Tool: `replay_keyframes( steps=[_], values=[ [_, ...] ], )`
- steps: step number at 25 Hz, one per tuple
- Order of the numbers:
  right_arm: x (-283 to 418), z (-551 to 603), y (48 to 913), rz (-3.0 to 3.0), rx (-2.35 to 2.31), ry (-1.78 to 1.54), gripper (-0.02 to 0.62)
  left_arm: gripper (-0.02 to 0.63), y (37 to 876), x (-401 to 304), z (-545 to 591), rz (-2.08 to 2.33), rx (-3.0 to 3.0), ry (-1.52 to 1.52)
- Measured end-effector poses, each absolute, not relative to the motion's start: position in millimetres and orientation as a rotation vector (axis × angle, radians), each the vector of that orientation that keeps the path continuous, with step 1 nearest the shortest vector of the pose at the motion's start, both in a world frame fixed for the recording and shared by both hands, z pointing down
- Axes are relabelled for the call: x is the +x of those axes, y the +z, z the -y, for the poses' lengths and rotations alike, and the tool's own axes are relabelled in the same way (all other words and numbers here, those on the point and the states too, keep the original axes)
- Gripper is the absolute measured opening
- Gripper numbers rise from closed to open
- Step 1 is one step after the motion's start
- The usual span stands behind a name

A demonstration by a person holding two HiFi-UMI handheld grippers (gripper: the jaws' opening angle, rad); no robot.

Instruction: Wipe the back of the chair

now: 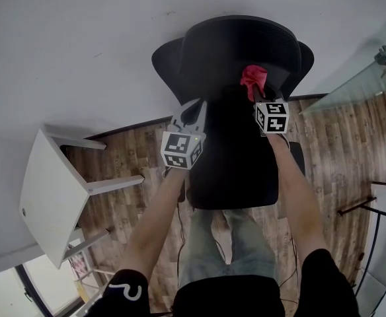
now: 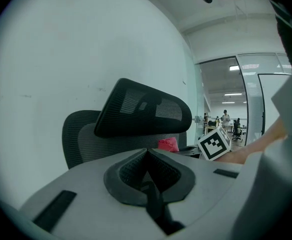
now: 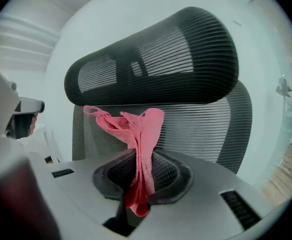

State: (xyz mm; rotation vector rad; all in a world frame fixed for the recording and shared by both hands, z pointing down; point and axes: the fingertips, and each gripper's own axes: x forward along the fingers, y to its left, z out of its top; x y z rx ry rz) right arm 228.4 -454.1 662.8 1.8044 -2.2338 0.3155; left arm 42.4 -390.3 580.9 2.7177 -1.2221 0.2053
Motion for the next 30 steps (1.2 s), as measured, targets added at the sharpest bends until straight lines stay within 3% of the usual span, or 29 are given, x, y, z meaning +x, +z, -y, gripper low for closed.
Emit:
replay_keyframes(
  steps=[18, 24, 30],
  values=[
    [409, 408, 669, 2.005, 2.121, 0.451, 0.077, 0.023, 584, 115, 372, 1.14, 2.755, 0.218],
    [384, 402, 669, 2.038, 2.071, 0.415, 0.075, 0.023, 588, 106, 370, 1.157, 2.731, 0.223],
    [295, 401, 677, 2.134, 1.943, 0.401, 0.077, 0.024, 595, 54, 369, 1.194, 2.684, 0.22]
  ],
)
